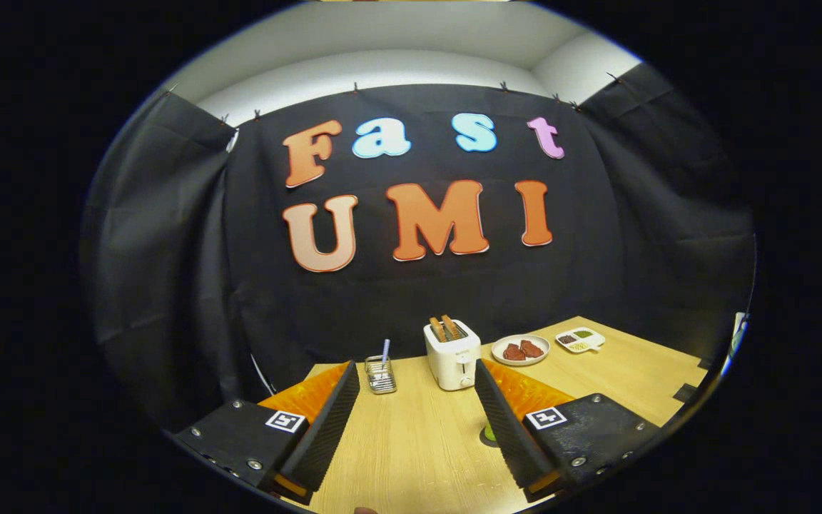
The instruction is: Take the bottle from table, then pour the juice into the cup, finally place the bottle on the coaster
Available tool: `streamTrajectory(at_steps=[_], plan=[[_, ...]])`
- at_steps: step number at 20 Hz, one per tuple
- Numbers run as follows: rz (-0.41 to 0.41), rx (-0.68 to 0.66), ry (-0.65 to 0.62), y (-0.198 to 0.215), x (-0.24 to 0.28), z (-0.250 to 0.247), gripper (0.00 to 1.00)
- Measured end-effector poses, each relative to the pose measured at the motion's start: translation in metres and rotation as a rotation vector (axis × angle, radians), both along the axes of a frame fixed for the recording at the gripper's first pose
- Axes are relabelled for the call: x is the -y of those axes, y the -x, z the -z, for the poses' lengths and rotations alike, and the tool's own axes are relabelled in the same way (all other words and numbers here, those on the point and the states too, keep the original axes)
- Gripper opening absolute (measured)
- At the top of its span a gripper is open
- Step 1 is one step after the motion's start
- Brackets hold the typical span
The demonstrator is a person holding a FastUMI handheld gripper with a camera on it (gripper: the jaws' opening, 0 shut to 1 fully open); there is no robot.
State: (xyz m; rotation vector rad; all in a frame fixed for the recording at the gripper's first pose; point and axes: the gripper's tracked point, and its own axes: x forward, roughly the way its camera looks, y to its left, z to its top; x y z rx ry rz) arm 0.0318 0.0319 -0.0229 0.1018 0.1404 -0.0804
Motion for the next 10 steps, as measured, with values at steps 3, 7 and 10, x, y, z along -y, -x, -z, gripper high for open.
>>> streamTrajectory(at_steps=[3, 7, 10], plan=[[-0.105, 0.056, -0.052, 0.013, -0.047, -0.019, 0.96], [-0.132, 0.085, -0.103, 0.026, -0.055, -0.029, 0.96], [-0.109, 0.086, -0.106, 0.025, -0.047, -0.027, 0.96]])
